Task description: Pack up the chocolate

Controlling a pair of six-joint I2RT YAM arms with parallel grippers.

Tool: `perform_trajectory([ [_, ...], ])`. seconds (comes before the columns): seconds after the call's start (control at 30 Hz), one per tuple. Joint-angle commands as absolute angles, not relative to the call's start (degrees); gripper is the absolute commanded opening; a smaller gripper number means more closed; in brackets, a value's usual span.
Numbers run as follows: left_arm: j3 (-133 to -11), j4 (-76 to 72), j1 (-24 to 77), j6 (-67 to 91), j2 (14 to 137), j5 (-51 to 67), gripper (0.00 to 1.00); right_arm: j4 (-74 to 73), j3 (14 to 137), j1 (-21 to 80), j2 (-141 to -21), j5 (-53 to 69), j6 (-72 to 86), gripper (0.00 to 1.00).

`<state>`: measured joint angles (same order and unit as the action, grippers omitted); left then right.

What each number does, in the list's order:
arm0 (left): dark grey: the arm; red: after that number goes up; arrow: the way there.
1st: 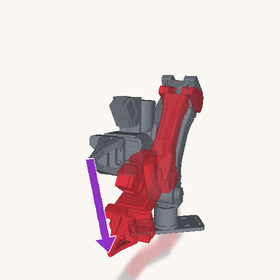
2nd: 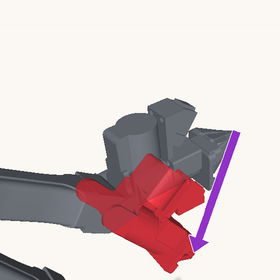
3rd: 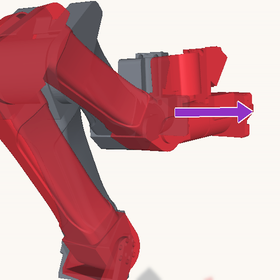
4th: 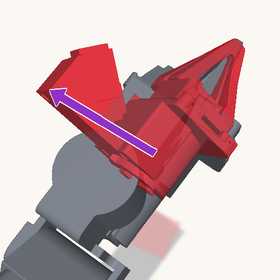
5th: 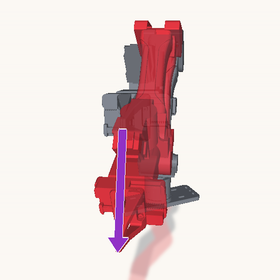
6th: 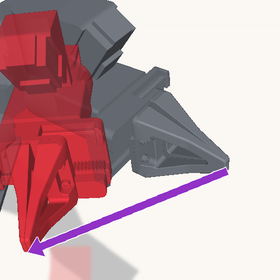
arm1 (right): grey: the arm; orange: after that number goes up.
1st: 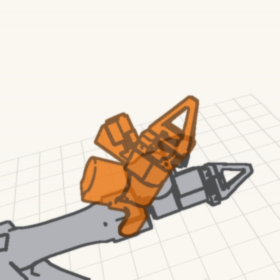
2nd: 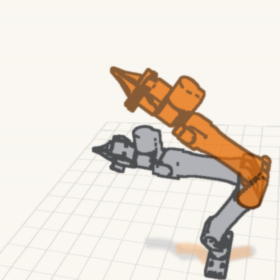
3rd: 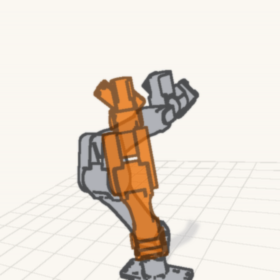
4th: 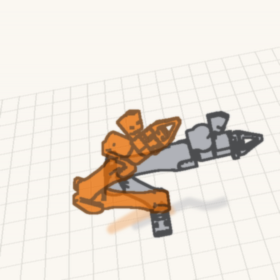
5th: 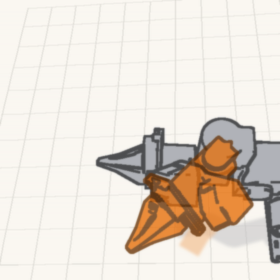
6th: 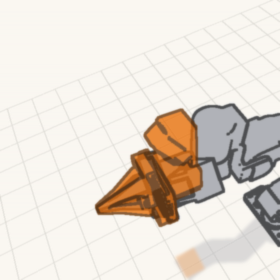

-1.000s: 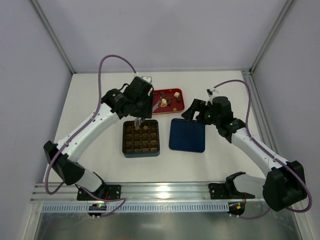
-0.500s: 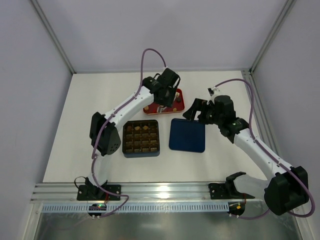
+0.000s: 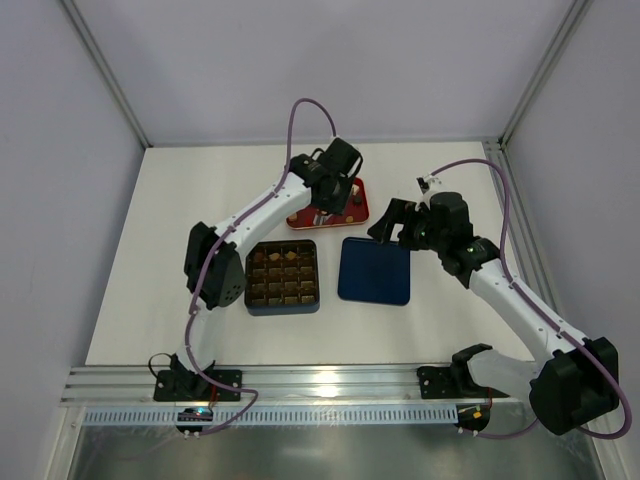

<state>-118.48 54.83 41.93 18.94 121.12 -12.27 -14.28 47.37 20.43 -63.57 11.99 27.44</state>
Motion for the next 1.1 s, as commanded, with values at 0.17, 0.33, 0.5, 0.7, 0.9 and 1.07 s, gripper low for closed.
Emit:
perform_trajectory([
  [0.17,-116.7,52.8,41.8,17.6,121.3,-14.1,0.43,-13.4,48.3,20.6,-61.8,11.5,27.1,0.95],
  [0.33,-116.4,52.2,41.8,17.0,121.9,-13.7,0.42,-13.4,48.1,20.5,-61.6,11.5,27.1,0.95],
  [0.5,-116.5,51.9,41.8,16.7,122.3,-13.4,0.42,-13.4,48.0,20.5,-61.4,11.3,27.1,0.95],
  [0.7,-116.6,51.8,41.8,16.7,122.7,-13.2,0.39,-13.3,47.6,20.5,-61.3,11.4,27.2,0.95],
  [0.9,-116.7,52.1,41.8,16.4,123.4,-13.3,0.37,-13.2,47.5,20.5,-61.4,11.4,27.2,0.95],
  [1.07,-116.3,52.6,41.9,16.5,123.5,-13.6,0.35,-12.8,47.5,20.5,-61.6,11.5,27.3,0.95],
])
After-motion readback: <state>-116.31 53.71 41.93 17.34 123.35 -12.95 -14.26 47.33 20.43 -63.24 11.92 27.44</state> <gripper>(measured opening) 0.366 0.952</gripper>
